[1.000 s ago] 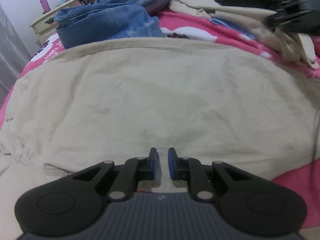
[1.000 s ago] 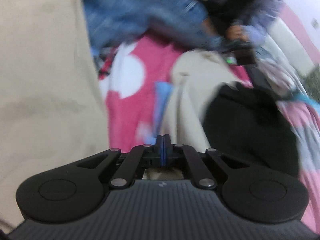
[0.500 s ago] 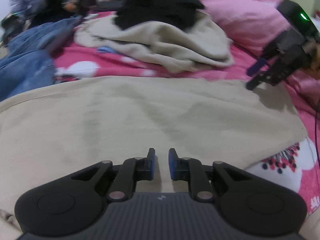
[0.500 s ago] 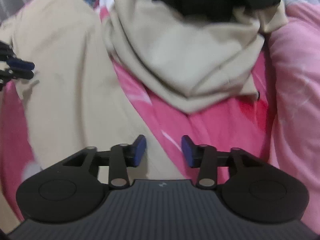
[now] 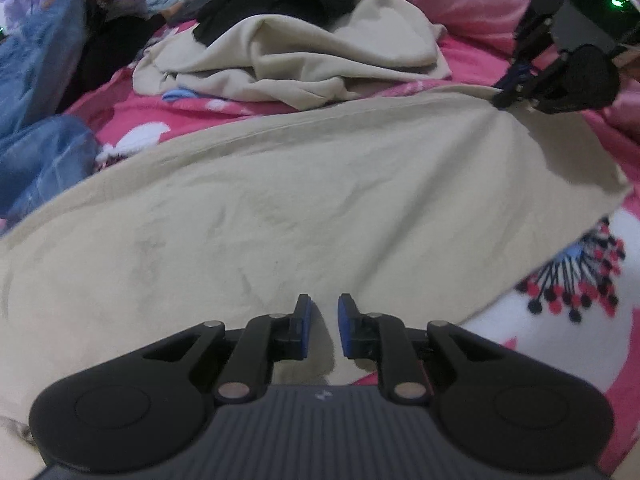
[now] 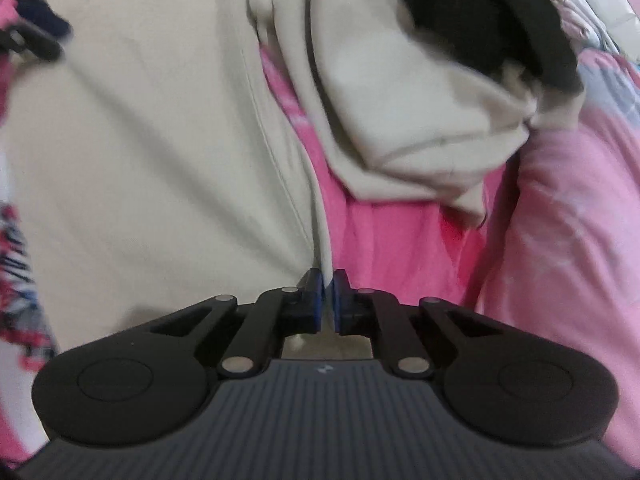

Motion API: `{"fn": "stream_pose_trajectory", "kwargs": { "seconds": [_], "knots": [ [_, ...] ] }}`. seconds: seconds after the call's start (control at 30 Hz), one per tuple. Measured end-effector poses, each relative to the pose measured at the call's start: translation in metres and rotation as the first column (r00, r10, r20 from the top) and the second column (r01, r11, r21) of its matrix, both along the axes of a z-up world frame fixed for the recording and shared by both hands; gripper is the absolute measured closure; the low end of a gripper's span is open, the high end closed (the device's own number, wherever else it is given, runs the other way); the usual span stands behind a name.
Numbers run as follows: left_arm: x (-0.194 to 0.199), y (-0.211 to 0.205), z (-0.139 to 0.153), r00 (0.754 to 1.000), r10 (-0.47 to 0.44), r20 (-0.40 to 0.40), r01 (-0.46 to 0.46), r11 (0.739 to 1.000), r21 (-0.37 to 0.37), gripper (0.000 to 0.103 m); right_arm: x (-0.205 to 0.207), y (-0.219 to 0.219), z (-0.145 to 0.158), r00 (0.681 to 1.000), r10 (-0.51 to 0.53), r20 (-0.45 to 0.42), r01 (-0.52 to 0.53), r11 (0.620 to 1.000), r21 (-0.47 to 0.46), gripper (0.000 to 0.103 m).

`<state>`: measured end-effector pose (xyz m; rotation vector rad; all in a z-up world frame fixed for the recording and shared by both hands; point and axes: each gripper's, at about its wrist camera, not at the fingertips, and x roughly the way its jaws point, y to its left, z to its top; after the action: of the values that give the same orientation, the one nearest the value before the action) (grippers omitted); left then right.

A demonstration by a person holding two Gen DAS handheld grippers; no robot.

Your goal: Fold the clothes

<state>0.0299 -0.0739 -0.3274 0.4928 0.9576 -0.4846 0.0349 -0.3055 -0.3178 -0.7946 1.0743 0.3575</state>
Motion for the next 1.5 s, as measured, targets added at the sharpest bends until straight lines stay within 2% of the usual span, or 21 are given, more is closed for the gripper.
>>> {"fn": "stream_pose_trajectory", "kwargs": {
  "seconds": [0.03,0.07,0.13,0.2,0.3,0.37,0.43,0.5,0.57,0.67,0.73,0.8,0.9,1.0,1.1,1.17,1.23,1.27,1.33,1.4,1.5],
  "knots": [
    [-0.001,-0.001,0.001,1.0,-0.003,0.001,0.003,1.0,0.008,0.087,-0.002,-0.003,-0.001,1.0,-0.017,0.014,0.017,1.0,0.01,0.094],
    [-0.001,-0.001,0.004,1.0,0.0,-0.003,0.0,1.0,0.008,0.087,-0.004,-0.006,0.002,0.998,-0.047,0.033,0.046,0.999,0.013,0.08],
    [-0.001,0.001,0.013,1.0,0.013,0.0,-0.013,1.0,-0.023,0.086,-0.009,-0.013,0.015,0.991,-0.114,0.076,0.113,0.993,0.023,0.066],
    [-0.002,0.0,0.023,0.999,0.024,0.022,-0.023,0.998,-0.062,0.086,-0.016,-0.02,0.03,0.98,-0.162,0.116,0.156,0.986,0.054,0.068],
    [0.001,-0.012,0.023,0.999,0.047,-0.016,-0.049,0.991,-0.122,0.086,-0.027,-0.029,0.054,0.957,-0.233,0.173,0.218,0.97,0.105,0.075],
    [-0.003,-0.029,0.014,0.997,0.048,-0.054,-0.055,0.989,-0.134,0.086,-0.038,-0.027,0.063,0.963,-0.239,0.128,0.2,0.946,0.257,0.075],
    [-0.012,-0.044,0.005,0.995,0.053,-0.084,-0.064,0.988,-0.143,0.087,-0.055,-0.017,0.051,0.978,-0.205,0.046,0.18,0.93,0.319,0.077],
    [-0.028,-0.052,0.01,0.998,0.033,-0.062,-0.042,0.987,-0.157,0.086,-0.07,-0.013,0.02,0.981,-0.189,-0.032,0.192,0.954,0.232,0.078],
    [-0.043,-0.048,0.024,0.998,0.025,-0.058,-0.037,0.978,-0.205,0.08,-0.093,-0.019,0.003,0.976,-0.216,-0.035,0.219,0.964,0.15,0.078],
    [-0.064,-0.024,0.043,0.995,0.081,-0.065,-0.095,0.962,-0.257,0.076,-0.122,-0.021,0.017,0.967,-0.254,0.0,0.251,0.958,0.14,0.078],
    [-0.076,0.005,0.049,0.983,0.155,-0.099,-0.176,0.948,-0.267,0.076,-0.138,-0.012,0.032,0.974,-0.228,0.007,0.222,0.952,0.21,0.078],
    [-0.088,0.043,0.048,0.959,0.252,-0.132,-0.278,0.927,-0.253,0.076,-0.153,0.003,0.042,0.981,-0.193,0.029,0.176,0.938,0.297,0.078],
    [-0.106,0.102,0.046,0.901,0.396,-0.177,-0.429,0.876,-0.222,0.075,-0.155,0.023,0.036,0.989,-0.141,0.039,0.118,0.927,0.355,0.072],
    [-0.124,0.161,0.044,0.819,0.531,-0.217,-0.568,0.802,-0.184,0.075,-0.153,0.027,0.003,0.988,-0.152,-0.04,0.157,0.951,0.265,0.07],
    [-0.137,0.229,0.048,0.727,0.653,-0.213,-0.684,0.716,-0.14,0.075,-0.161,0.028,0.004,0.963,-0.266,-0.042,0.268,0.934,0.235,0.069],
    [-0.142,0.269,0.052,0.673,0.712,-0.203,-0.738,0.663,-0.122,0.075,-0.158,0.031,0.022,0.922,-0.381,-0.066,0.383,0.879,0.282,0.069],
    [-0.145,0.309,0.056,0.616,0.764,-0.192,-0.787,0.608,-0.105,0.075,-0.154,0.039,0.041,0.875,-0.475,-0.093,0.474,0.804,0.358,0.069],
    [-0.147,0.329,0.058,0.586,0.789,-0.185,-0.809,0.579,-0.097,0.075,-0.151,0.048,0.052,0.858,-0.503,-0.108,0.496,0.754,0.431,0.069],
    [-0.145,0.358,0.058,0.551,0.813,-0.188,-0.834,0.545,-0.089,0.075,-0.147,0.068,0.063,0.818,-0.546,-0.179,0.544,0.635,0.549,0.067],
    [-0.141,0.384,0.056,0.526,0.822,-0.219,-0.85,0.516,-0.107,0.075,-0.151,0.092,0.046,0.763,-0.554,-0.333,0.624,0.498,0.602,0.063],
    [-0.128,0.411,0.046,0.533,0.796,-0.288,-0.846,0.513,-0.148,0.075,-0.157,0.129,0.021,0.661,-0.51,-0.55,0.731,0.275,0.625,0.062]
  ]
}}
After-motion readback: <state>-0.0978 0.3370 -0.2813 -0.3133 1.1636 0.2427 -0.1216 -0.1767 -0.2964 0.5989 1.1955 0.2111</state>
